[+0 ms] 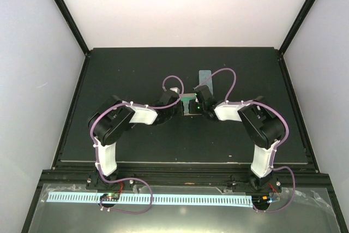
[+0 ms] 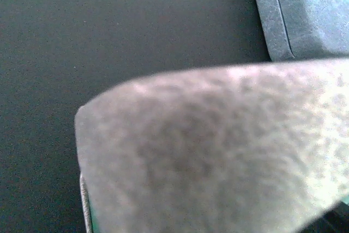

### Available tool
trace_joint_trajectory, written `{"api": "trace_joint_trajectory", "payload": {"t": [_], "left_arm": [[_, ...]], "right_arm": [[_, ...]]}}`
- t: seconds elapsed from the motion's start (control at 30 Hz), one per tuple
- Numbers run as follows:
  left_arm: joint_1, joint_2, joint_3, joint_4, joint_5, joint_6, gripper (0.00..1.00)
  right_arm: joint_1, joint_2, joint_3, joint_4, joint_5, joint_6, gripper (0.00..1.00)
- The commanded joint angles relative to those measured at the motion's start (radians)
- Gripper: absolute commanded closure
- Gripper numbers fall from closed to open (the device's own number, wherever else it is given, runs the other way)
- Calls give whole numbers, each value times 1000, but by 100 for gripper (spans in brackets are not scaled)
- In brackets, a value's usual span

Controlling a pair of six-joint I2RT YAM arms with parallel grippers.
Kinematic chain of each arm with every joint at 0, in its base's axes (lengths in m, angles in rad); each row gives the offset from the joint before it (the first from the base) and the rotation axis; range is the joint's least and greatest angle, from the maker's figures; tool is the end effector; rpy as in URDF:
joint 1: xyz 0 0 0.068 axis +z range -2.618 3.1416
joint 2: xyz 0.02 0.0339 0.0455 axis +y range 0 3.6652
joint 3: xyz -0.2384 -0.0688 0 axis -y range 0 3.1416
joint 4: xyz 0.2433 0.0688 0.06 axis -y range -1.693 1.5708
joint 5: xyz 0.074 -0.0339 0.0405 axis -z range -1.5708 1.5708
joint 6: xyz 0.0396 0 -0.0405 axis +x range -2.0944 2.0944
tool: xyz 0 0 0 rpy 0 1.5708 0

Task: Organize the sunglasses
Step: Place the glasses cleaning cloth in the sunglasses case.

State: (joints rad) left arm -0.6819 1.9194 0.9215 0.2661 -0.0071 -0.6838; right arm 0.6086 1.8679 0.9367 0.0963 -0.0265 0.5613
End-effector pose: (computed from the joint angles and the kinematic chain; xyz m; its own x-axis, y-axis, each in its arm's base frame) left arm 0.2861 -0.2319 0.0897 -0.7977 -0.1661 -0.5797 0.1576 0.8705 -0.4663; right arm 0.2943 0.2063 0.0979 -0.8268 0.0724 -0.5578 -0.1725 0.9113 0.3739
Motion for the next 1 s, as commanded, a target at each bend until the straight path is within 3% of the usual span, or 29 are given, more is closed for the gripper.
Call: {"api": "trace_joint_trajectory", "payload": {"t": [0.0, 0.27, 0.63, 0.8, 0.97], "left_arm": [[-2, 29, 1, -48, -95, -42, 96], [-3, 33, 7, -103, -125, -71, 98], [-3, 31, 40, -162, -126, -74, 98], [-3, 12, 50, -164, -96, -56, 97], [-3, -43, 46, -156, -12, -27, 90]], "right_arm": [[-3, 23, -29, 43, 84, 18, 88], [-3, -27, -73, 39, 231, 75, 87], [-4, -84, -65, -88, 419, 129, 81], [-4, -108, -53, -132, 443, 134, 80], [-3, -189, -61, -153, 378, 103, 77]]}}
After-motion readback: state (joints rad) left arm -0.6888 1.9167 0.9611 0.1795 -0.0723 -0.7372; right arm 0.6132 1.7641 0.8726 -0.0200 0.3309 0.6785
